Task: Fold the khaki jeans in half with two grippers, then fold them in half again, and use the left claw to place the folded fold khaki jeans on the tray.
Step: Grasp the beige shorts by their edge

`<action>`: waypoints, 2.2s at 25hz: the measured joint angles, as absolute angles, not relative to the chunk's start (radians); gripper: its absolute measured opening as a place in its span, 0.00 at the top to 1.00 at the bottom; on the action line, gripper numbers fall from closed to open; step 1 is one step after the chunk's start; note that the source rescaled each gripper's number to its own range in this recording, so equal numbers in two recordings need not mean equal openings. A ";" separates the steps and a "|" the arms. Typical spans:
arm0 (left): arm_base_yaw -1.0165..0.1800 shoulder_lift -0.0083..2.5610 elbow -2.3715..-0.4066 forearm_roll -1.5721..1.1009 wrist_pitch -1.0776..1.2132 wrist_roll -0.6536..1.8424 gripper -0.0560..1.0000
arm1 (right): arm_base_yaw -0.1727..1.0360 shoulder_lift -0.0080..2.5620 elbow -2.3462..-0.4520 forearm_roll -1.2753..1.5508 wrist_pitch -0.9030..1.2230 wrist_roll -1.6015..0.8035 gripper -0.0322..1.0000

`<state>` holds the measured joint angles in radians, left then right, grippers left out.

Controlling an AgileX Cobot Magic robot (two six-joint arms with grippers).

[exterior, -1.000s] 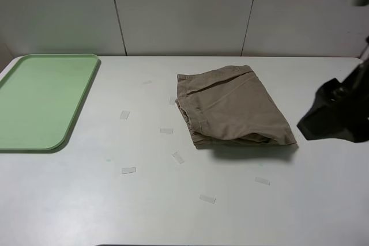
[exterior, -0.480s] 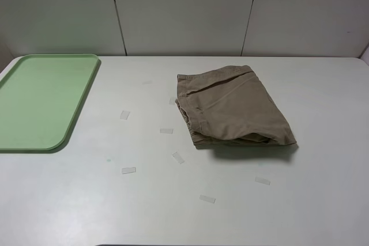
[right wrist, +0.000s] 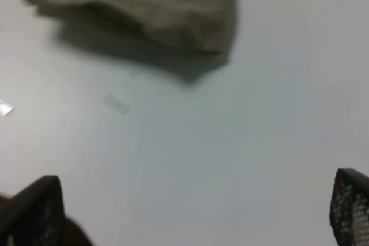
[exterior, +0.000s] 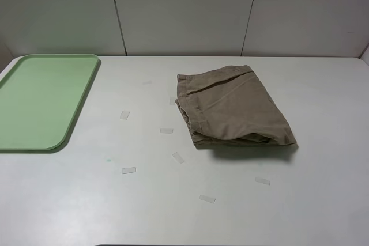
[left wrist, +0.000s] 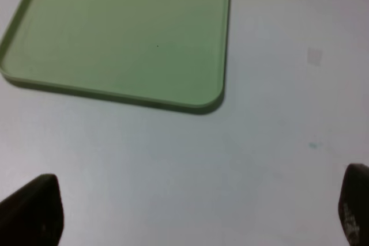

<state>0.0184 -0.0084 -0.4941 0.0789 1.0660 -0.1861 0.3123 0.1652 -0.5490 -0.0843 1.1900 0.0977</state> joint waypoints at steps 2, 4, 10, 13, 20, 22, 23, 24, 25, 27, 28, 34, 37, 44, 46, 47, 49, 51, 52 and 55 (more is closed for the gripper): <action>0.018 -0.008 -0.494 0.079 1.066 -0.186 0.05 | 0.248 0.110 -0.543 -0.078 1.158 0.091 0.00; 0.018 -0.008 -0.494 0.079 1.066 -0.186 0.05 | 0.179 0.062 -0.543 -0.078 1.135 0.087 0.00; 0.018 -0.008 -0.494 0.079 1.066 -0.186 0.05 | 0.046 -0.006 -0.526 -0.078 1.081 0.083 0.00; 0.018 -0.008 -0.494 0.079 1.066 -0.186 0.05 | 0.035 -0.007 -0.501 -0.077 1.039 0.082 0.00; 0.018 -0.008 -0.494 0.079 1.066 -0.186 0.05 | 0.032 -0.007 -0.498 -0.074 1.029 0.079 0.00; 0.018 -0.008 -0.494 0.079 1.066 -0.186 0.05 | 0.032 -0.007 -0.498 -0.074 1.029 0.079 0.00; 0.018 -0.008 -0.494 0.079 1.066 -0.186 0.05 | 0.032 -0.007 -0.498 -0.074 1.029 0.079 0.00; 0.018 -0.008 -0.494 0.079 1.066 -0.186 0.05 | 0.032 -0.007 -0.498 -0.074 1.029 0.079 0.00; 0.018 -0.008 -0.494 0.079 1.066 -0.186 0.05 | 0.032 -0.007 -0.498 -0.074 1.029 0.079 0.00; 0.018 -0.008 -0.494 0.079 1.066 -0.186 0.05 | 0.032 -0.007 -0.498 -0.074 1.029 0.079 0.00; 0.018 -0.008 -0.494 0.079 1.066 -0.186 0.05 | 0.032 -0.007 -0.498 -0.074 1.028 0.079 0.00; 0.018 -0.008 -0.494 0.079 1.066 -0.186 0.05 | 0.032 -0.007 -0.498 -0.073 1.028 0.079 0.00; 0.018 -0.008 -0.494 0.079 1.066 -0.186 0.05 | 0.032 -0.007 -0.498 -0.073 1.028 0.079 0.00; 0.018 -0.008 -0.494 0.079 1.066 -0.186 0.05 | 0.032 -0.007 -0.498 -0.073 1.028 0.079 0.00; 0.018 -0.008 -0.494 0.079 1.066 -0.186 0.05 | 0.032 -0.007 -0.498 -0.073 1.028 0.079 0.00; 0.018 -0.008 -0.494 0.079 1.066 -0.186 0.05 | 0.032 -0.007 -0.498 -0.073 1.028 0.079 0.00; 0.018 -0.008 -0.494 0.079 1.065 -0.186 0.05 | 0.032 -0.007 -0.498 -0.073 1.028 0.079 0.00; 0.018 -0.008 -0.494 0.079 1.066 -0.186 0.04 | 0.032 -0.007 -0.498 -0.072 1.028 0.079 0.00; 0.018 -0.008 -0.494 0.079 1.066 -0.186 0.03 | 0.032 -0.007 -0.498 -0.072 1.028 0.079 0.00; 0.018 -0.008 -0.494 0.078 1.066 -0.182 0.01 | 0.032 -0.007 -0.498 -0.072 1.028 0.079 0.00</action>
<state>0.0184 -0.0084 -0.4941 0.0777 1.0657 -0.1825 0.0316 -0.0074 -0.4982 -0.0722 1.0284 0.0795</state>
